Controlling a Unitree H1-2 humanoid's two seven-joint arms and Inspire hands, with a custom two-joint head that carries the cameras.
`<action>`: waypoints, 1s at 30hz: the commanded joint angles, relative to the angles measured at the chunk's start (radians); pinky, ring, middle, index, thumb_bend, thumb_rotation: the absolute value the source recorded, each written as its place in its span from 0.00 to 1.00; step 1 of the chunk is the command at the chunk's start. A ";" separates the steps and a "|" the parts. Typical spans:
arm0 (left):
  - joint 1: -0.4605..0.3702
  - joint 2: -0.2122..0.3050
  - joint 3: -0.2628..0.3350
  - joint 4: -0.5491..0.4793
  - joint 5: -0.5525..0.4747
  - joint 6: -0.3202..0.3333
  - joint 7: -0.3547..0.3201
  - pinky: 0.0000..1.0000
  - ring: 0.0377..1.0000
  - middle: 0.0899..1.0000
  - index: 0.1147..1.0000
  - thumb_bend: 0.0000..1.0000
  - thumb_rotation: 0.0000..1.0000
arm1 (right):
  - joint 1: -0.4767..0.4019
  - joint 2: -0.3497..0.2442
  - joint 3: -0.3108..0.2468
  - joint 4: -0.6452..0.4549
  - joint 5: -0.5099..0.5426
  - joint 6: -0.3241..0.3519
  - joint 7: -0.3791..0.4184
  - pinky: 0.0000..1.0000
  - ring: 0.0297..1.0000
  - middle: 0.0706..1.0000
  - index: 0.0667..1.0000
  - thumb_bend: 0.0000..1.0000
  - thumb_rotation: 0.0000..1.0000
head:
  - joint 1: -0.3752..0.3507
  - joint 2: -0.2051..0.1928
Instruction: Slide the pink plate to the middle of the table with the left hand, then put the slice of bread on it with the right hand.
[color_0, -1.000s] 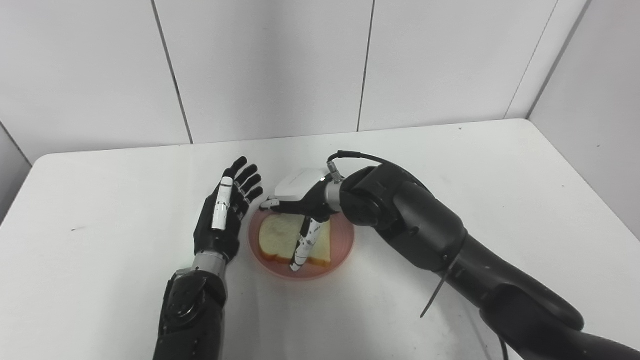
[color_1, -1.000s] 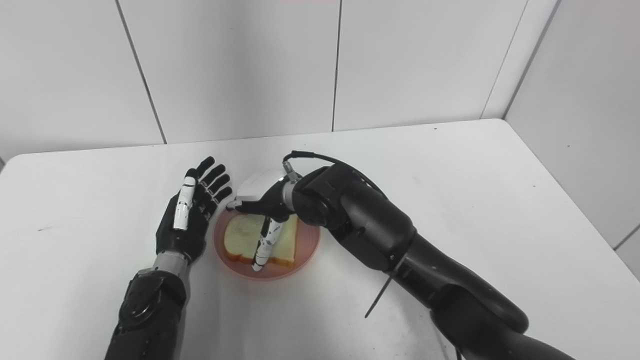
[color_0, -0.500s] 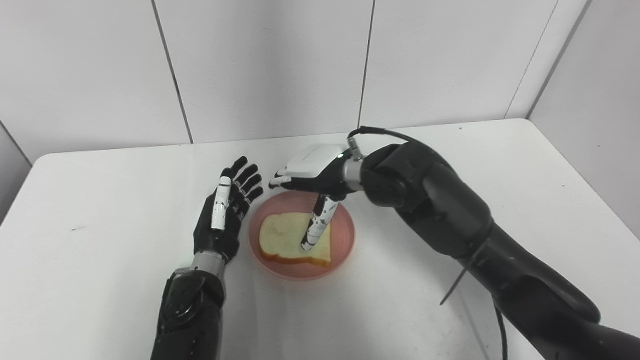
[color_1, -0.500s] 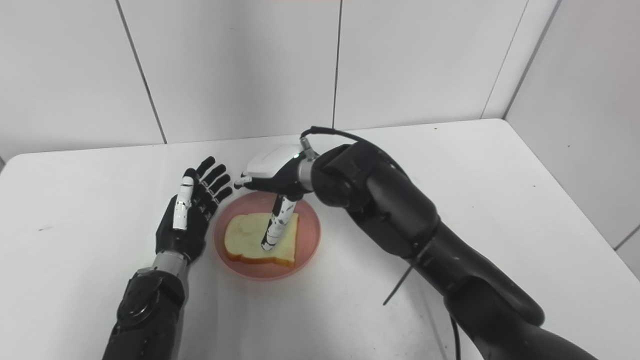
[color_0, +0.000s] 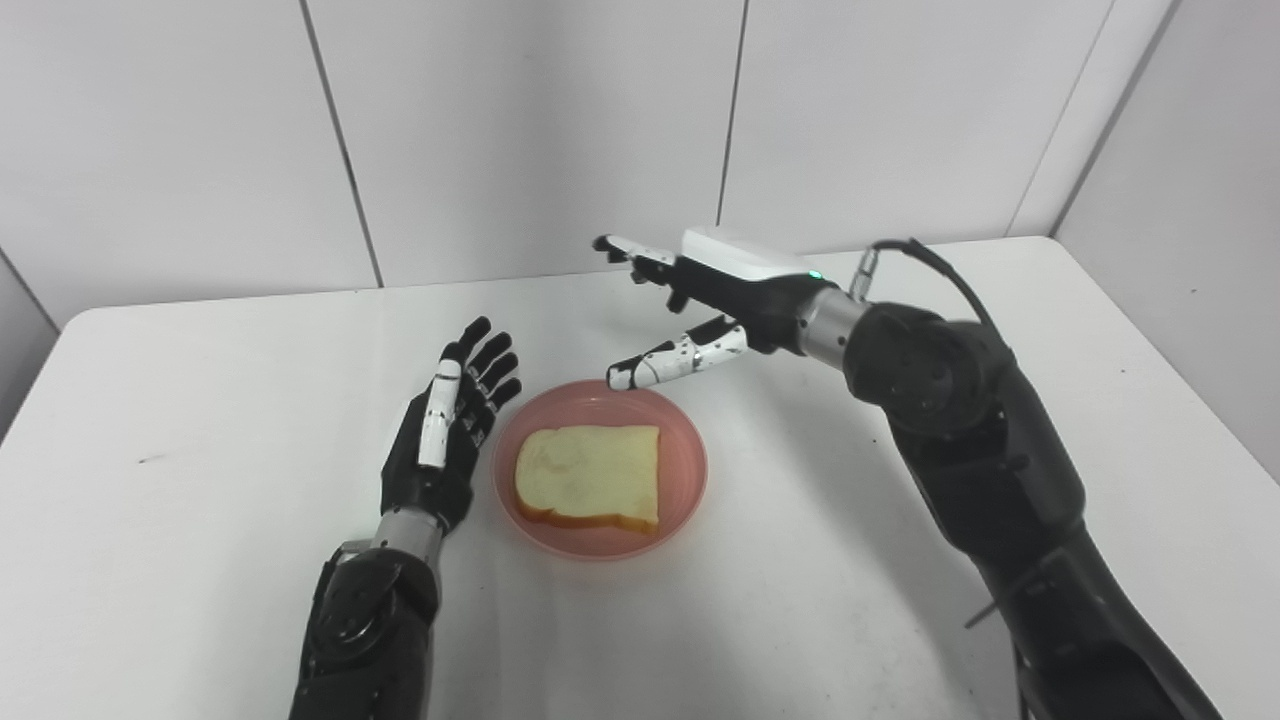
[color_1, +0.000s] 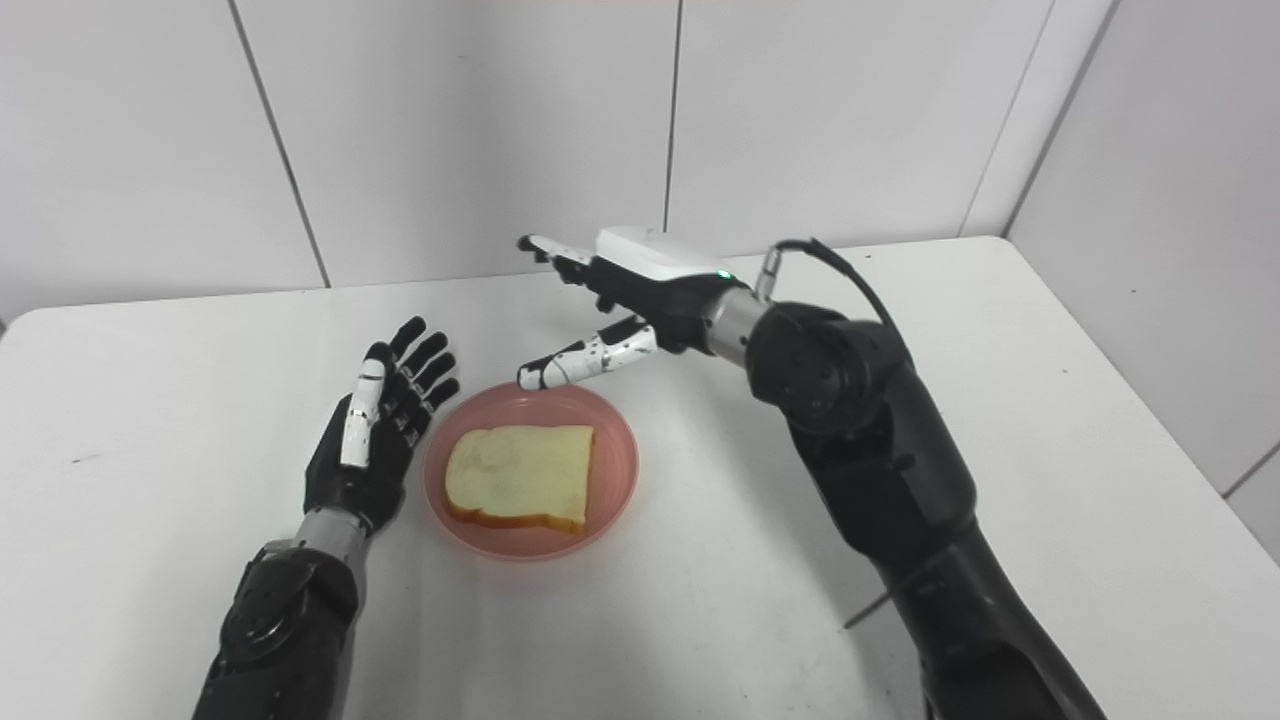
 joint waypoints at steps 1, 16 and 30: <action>0.060 0.015 -0.017 -0.007 0.033 0.024 0.007 0.96 0.96 0.96 0.95 0.51 0.98 | 0.014 0.015 -0.040 -0.049 0.044 0.048 -0.061 0.92 0.99 1.00 1.00 0.81 0.99 | 0.002 -0.001; 0.156 0.021 -0.049 -0.182 0.103 -0.007 0.059 1.00 1.00 1.00 1.00 0.41 1.00 | 0.305 0.223 -0.258 -0.042 0.340 -0.036 -0.480 1.00 1.00 1.00 1.00 0.59 1.00 | 0.010 -0.011; 0.235 0.039 -0.111 -0.240 0.249 -0.012 0.108 1.00 1.00 1.00 1.00 0.61 1.00 | 0.460 0.354 -0.274 0.061 0.540 -0.235 -0.669 1.00 1.00 1.00 1.00 0.42 1.00 | 0.032 -0.030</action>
